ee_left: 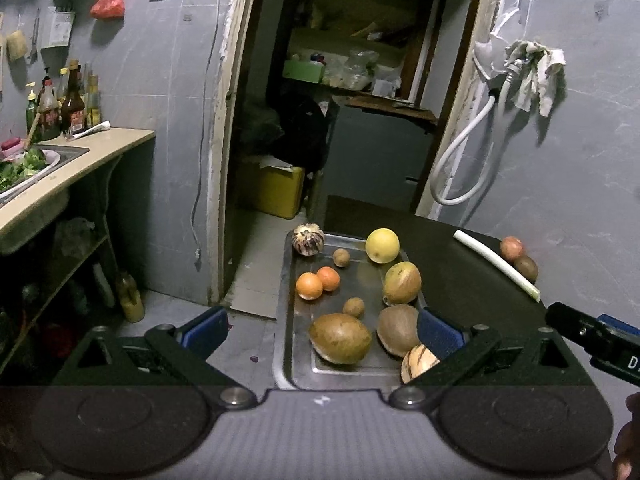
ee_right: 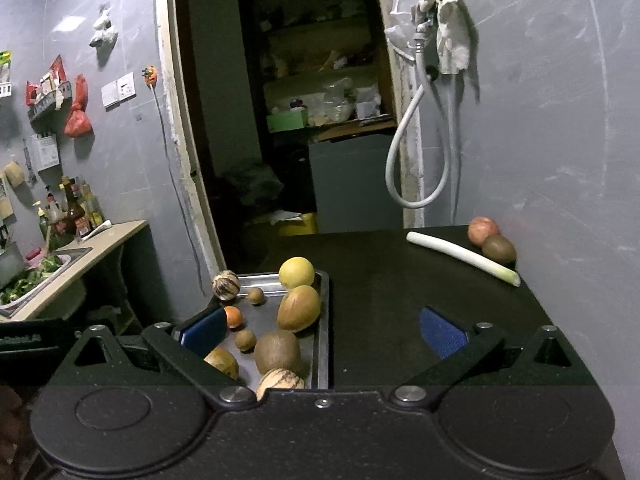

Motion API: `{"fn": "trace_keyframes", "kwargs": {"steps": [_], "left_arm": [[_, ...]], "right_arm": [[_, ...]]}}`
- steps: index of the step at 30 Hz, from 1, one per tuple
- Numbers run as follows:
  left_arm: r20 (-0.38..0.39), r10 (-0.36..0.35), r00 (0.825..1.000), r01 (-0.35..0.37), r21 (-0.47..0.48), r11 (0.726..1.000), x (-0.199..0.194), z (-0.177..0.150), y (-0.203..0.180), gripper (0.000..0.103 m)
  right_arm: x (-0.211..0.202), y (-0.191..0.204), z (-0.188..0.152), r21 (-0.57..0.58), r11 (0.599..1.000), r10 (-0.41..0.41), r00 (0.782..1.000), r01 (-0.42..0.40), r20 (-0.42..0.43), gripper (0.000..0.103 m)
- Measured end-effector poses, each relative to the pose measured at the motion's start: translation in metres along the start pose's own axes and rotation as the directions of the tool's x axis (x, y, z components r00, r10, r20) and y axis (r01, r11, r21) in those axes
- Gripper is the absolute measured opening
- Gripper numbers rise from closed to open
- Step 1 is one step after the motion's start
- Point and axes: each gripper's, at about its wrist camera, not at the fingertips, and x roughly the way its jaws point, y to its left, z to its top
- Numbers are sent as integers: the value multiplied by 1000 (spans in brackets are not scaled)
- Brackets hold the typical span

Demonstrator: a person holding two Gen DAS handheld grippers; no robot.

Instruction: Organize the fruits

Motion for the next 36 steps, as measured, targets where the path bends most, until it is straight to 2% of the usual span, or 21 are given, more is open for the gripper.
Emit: {"fn": "trace_keyframes", "kwargs": {"steps": [13,36], "left_arm": [[16,-8,1000,8,40,999,-39,-19,35,102],[19,-43,999,42,51,998,-72,-64,53,102]], "right_arm": [[-49,31,-22,20,998,-60,997,59,44,102],[-96,50,-62,-38,995,-85,990,90,110,102]]}}
